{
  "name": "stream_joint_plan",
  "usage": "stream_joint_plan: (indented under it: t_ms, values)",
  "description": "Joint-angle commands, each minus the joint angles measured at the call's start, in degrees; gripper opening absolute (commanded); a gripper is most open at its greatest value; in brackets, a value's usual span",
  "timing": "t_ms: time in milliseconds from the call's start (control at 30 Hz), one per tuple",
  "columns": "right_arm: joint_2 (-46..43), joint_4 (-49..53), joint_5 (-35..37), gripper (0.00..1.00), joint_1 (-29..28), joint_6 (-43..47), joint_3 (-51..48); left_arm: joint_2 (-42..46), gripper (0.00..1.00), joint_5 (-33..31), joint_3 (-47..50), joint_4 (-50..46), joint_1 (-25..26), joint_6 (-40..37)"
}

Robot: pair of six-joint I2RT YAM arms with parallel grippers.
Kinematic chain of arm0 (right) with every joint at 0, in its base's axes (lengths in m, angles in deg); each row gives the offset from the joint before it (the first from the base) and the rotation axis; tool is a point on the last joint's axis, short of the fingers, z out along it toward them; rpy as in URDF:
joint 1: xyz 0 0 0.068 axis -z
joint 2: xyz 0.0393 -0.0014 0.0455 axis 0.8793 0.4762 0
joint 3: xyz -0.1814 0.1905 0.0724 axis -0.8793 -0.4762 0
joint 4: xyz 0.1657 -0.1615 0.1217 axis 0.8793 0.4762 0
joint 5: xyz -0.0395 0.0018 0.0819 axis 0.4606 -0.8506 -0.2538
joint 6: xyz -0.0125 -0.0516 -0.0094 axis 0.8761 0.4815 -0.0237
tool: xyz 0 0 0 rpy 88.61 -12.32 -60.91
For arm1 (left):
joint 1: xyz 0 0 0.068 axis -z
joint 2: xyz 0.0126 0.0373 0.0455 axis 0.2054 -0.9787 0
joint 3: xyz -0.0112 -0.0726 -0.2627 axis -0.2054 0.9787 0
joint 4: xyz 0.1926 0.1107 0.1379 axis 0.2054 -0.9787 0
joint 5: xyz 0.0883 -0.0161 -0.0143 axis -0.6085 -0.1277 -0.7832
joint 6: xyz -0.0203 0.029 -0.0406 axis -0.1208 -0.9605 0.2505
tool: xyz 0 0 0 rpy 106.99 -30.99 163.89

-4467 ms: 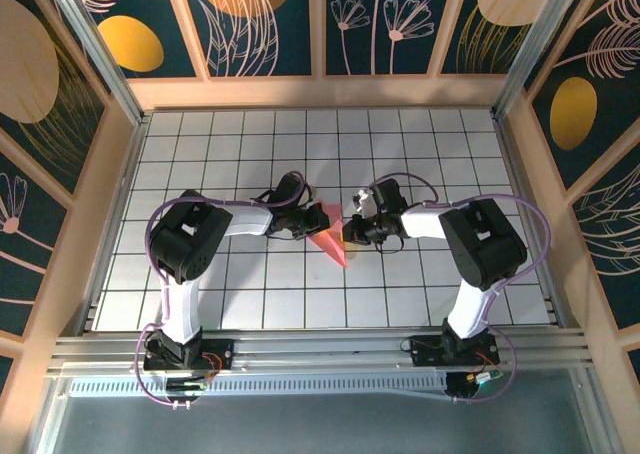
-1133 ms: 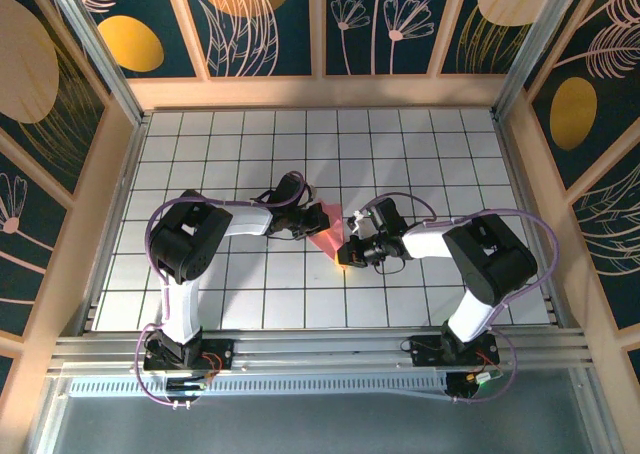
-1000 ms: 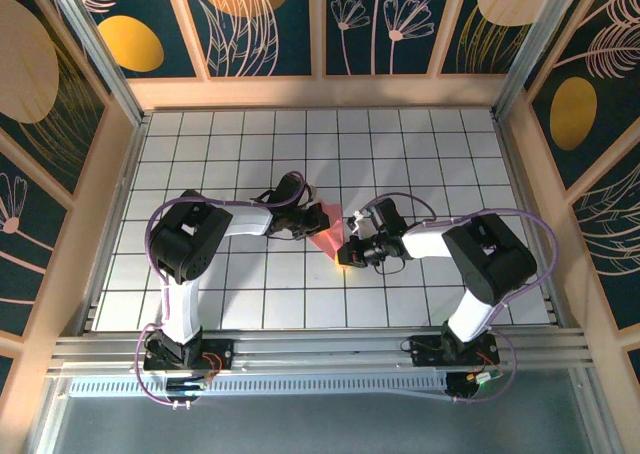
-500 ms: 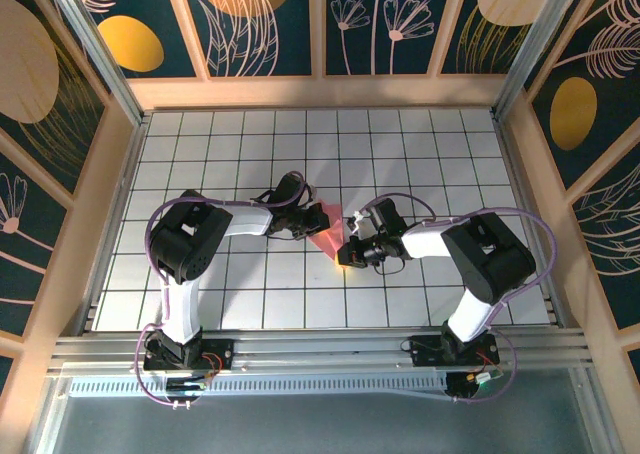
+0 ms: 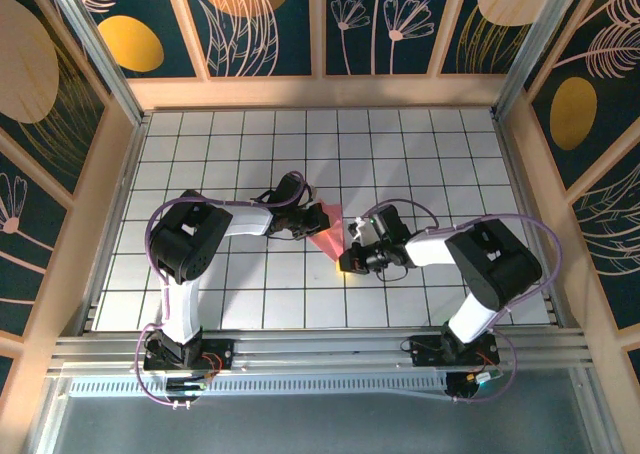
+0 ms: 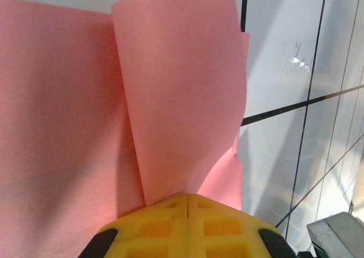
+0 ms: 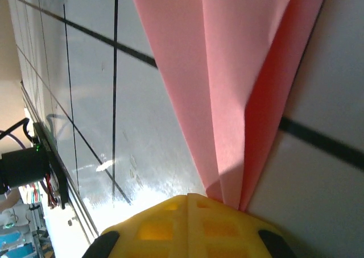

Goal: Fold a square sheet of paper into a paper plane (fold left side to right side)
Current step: Fourth fold the wing at the center of the table.

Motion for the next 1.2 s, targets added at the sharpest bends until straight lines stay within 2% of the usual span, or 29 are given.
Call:
stream_joint_plan:
  t_ms: [0,200,333,733,1167]
  values:
    - [-1.92,6.55,-1.22,0.0,-1.03,-0.63,-1.93,-2.45,0.0,-5.46,1.24,-5.22,0.1,-0.33]
    - [-9.76,13.29,-1.06,0.0,1.38,1.48,1.81,-2.09,0.0,-5.32,1.23,-5.39,0.04,-0.6]
    - [-12.54,12.65,-3.04,0.0,2.12,1.18,3.65,-2.08,0.0,-5.32,1.14,-5.31,0.11,-0.68]
    - [-0.5,-1.67,1.71,0.0,2.14,-4.03,7.06,-2.0,0.0,-5.14,1.34,-5.13,0.09,-0.67]
    - [4.63,-0.37,4.13,0.0,2.16,-2.36,6.97,-1.82,0.0,-5.23,1.31,-5.04,0.05,-0.62]
